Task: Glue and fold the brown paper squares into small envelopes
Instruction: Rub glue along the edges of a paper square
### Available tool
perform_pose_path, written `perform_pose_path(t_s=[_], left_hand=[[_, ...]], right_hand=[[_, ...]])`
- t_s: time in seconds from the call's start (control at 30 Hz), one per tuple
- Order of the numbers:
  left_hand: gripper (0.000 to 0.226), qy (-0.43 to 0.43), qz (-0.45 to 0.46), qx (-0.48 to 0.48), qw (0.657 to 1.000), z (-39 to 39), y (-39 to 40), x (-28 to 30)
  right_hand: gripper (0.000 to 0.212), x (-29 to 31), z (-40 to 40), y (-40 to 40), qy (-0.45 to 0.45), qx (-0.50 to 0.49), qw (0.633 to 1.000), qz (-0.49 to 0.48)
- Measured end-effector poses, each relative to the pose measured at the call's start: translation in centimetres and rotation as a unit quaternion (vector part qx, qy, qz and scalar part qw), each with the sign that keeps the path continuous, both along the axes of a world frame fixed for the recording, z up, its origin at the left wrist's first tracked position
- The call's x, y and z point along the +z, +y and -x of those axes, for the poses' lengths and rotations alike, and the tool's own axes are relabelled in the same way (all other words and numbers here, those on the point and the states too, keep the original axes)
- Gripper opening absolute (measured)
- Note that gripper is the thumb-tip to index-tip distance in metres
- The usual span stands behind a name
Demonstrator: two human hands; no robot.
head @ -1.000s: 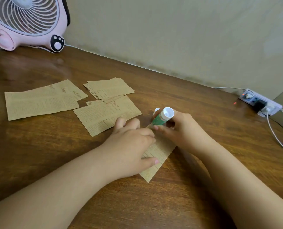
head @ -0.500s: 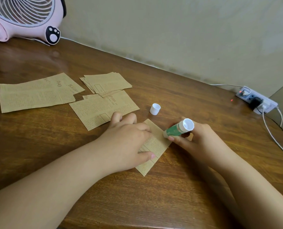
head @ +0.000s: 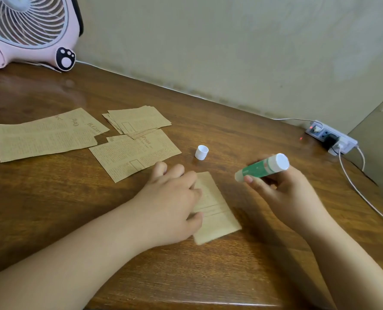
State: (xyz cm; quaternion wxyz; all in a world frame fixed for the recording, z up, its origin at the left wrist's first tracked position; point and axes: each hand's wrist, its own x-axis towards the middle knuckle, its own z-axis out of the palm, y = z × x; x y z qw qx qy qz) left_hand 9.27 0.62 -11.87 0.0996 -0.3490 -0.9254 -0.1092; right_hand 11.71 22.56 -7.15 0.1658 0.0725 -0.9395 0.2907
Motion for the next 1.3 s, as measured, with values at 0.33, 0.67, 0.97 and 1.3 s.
perform_pose_path(t_s=[0.33, 0.67, 0.97, 1.3], left_hand=[[0.078, -0.008, -0.005, 0.007, 1.000, 0.1, 0.2, -0.3], [0.060, -0.074, 0.004, 0.002, 0.997, 0.5, -0.3, 0.5], [0.067, -0.055, -0.004, 0.013, 0.998, 0.5, -0.3, 0.3], [0.062, -0.081, 0.002, 0.017, 0.997, 0.3, -0.2, 0.4]], right_hand=[[0.013, -1.7, 4.0, -3.0, -0.043, 0.093, 0.992, -0.072], [0.017, -1.9, 5.7, -3.2, -0.034, 0.164, 0.980, -0.105], [0.015, -1.7, 2.9, -0.7, -0.041, 0.205, 0.967, -0.142], [0.027, -0.7, -1.2, 2.6, -0.067, 0.214, 0.962, -0.156]])
